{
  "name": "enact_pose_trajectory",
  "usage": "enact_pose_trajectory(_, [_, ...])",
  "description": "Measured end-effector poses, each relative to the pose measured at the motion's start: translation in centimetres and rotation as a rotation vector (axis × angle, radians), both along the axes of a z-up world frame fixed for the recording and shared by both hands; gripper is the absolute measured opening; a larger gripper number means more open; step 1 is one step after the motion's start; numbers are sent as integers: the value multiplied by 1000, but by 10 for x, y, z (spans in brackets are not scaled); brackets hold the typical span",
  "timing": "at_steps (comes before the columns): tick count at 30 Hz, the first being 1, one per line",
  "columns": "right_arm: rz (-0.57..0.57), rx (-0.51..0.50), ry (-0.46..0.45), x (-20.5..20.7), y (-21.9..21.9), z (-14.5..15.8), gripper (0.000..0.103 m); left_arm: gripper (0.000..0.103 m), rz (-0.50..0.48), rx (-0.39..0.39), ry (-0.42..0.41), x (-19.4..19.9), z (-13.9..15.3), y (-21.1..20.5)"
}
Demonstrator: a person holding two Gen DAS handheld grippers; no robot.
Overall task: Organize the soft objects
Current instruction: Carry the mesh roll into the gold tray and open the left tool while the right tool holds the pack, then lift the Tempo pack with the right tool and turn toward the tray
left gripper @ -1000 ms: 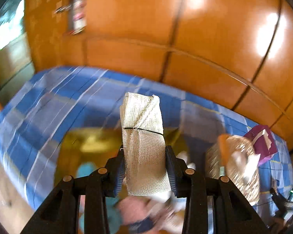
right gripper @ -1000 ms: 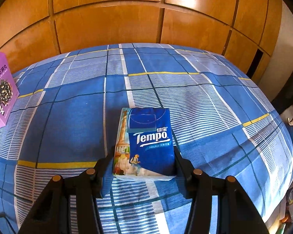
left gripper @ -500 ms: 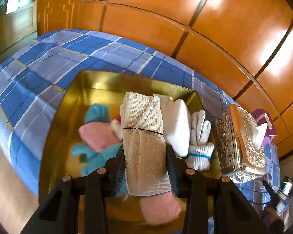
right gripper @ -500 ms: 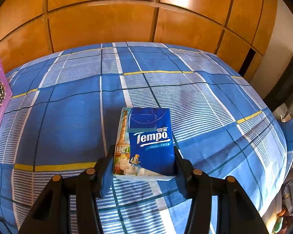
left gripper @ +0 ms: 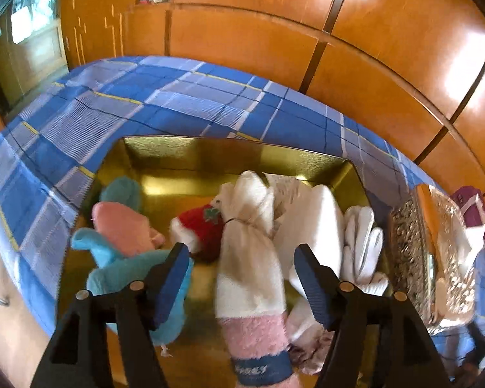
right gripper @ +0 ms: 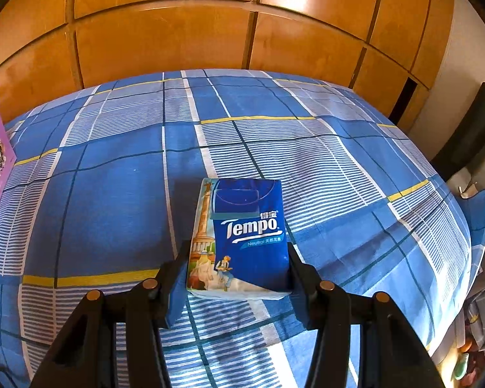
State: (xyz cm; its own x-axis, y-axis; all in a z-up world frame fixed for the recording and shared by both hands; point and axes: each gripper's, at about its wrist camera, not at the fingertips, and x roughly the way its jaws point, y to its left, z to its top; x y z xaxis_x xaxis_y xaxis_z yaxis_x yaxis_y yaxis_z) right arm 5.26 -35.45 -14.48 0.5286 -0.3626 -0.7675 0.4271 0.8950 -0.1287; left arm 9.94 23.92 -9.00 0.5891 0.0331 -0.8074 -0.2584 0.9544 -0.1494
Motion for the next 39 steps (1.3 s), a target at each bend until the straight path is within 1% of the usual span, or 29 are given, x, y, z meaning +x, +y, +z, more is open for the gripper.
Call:
enact_pose_trajectory(2, [0, 0, 1, 0, 0, 0, 52, 71, 16, 66, -17, -12, 3, -3])
enact_pose_trajectory(4, [-1, 0, 2, 0, 0, 0, 52, 76, 30, 108, -37, -22, 6, -6])
enact_pose_trajectory(7, [-2, 3, 5, 1, -1, 0, 52, 77, 32, 135, -71, -36, 12, -9])
enact_pose_trajectory(12, [-2, 6, 17, 2, -1, 1, 52, 77, -1, 162, -124, -54, 25, -18])
enact_pose_trajectory(18, [-12, 14, 34, 5, -2, 1, 52, 80, -37, 152, -160, -68, 37, -31])
enact_pose_trajectory(22, [-22, 23, 64, 9, -3, 3, 52, 80, -56, 169, -185, -76, 43, -41])
enact_pose_trajectory(28, [-16, 21, 103, 15, -1, 7, 52, 80, -86, 171, -189, -82, 44, -52])
enact_pose_trajectory(34, [50, 113, 149, 41, 6, 18, 52, 80, -104, 182, -187, -85, 42, -56])
enact_pose_trajectory(39, [168, 135, 125, 70, 39, 46, 52, 80, -112, 187, -181, -87, 40, -59])
